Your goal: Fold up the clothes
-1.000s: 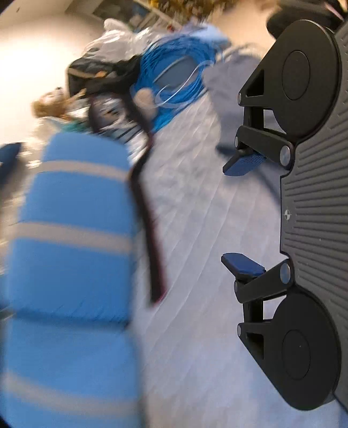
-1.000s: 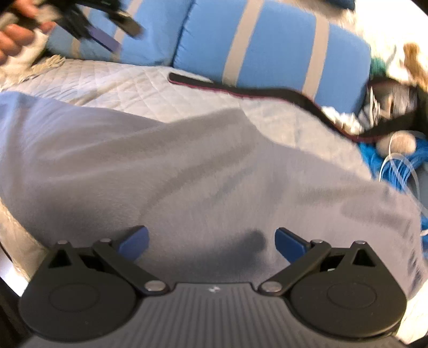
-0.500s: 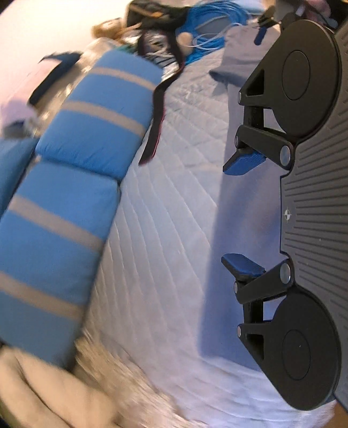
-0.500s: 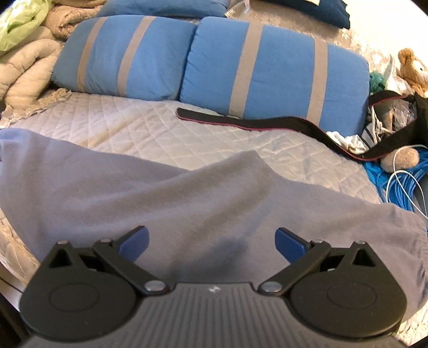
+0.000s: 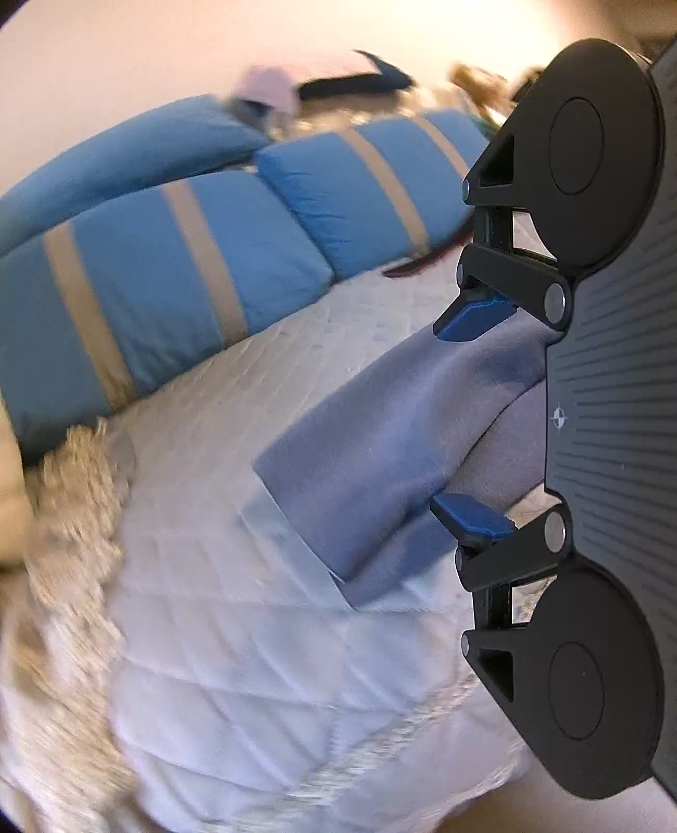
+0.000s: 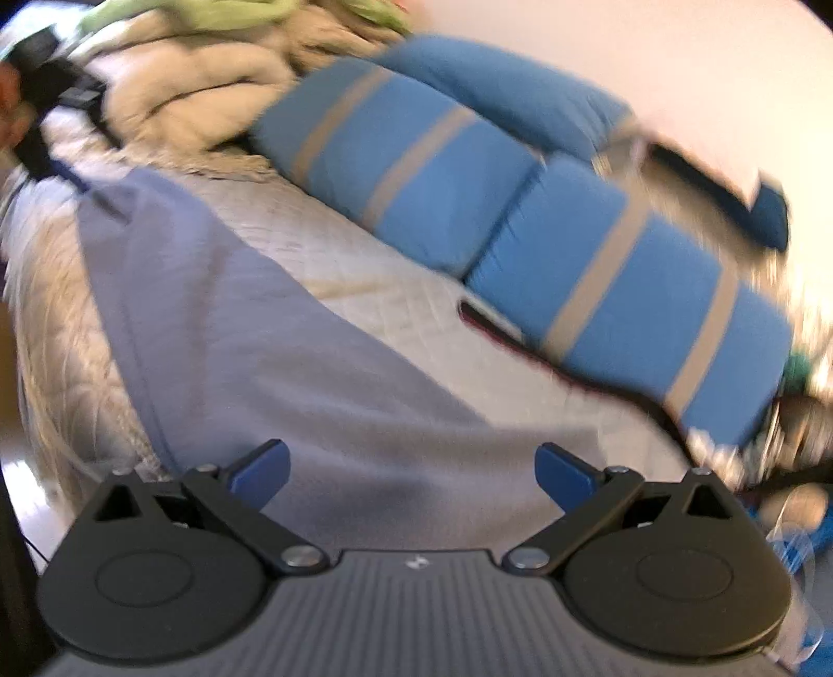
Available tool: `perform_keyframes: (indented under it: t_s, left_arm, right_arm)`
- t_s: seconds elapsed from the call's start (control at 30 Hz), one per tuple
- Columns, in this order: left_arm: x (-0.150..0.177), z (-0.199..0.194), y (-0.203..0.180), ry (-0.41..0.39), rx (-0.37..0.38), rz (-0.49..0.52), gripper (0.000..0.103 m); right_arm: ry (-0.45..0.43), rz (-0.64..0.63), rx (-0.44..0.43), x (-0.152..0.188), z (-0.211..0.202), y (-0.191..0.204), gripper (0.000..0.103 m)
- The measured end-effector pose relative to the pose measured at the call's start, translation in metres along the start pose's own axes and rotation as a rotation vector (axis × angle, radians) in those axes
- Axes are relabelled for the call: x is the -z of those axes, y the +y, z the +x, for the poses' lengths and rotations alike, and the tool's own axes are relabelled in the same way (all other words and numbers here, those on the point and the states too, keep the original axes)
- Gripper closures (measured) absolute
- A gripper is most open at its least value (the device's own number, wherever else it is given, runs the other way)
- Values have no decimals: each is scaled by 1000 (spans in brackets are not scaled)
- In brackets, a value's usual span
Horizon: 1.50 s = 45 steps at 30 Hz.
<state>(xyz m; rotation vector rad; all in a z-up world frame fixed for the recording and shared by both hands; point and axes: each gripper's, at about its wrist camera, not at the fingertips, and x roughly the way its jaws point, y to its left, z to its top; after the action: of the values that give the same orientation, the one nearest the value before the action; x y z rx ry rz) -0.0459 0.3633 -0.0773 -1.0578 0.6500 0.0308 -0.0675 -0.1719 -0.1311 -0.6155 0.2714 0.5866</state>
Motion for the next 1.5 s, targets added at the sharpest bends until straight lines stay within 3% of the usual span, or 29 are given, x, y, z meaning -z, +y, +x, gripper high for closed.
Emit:
perform_keyframes:
  t_s: [0.23,0.27,0.3,0.33,0.63,0.87,1.17,1.33,1.43,1.5]
  left_arm:
    - [1,10,19,-56,89,-174,43]
    - [1,10,21,-68,97,-193,67]
    - [0,10,22,-80,105,-211,98]
    - [0,10,24,-92,113,-230,101]
    - [-15,-14,2,-146,150,-177,101]
    - [-16,-19,-1,-117,23,-141,101]
    - [-9,-28,3,-119,33,-143,101]
    - [-11,-30,-3,-119,34,-118,101]
    - [-11,-31,-2,-116,26,-113,101]
    - [-9,-31,0,-113,21,-118,101]
  right_arm:
    - [-91,-194,52,0,-7,32,0]
    - [-109,-229,64,1,-8,38,0]
    - [-128,-265,75,2,-9,43,0]
    - [-147,-303,82,3,-10,49,0]
    - [-226,-494,69,9,-14,86,0]
    - [-255,-614,102,14,-12,107,0]
    - [-227,-765,140,29,-6,118,0]
    - [-228,-788,147,31,-6,119,0]
    - [-220,-792,161,30,-5,117,4]
    - [-208,-805,165,31,-5,116,16]
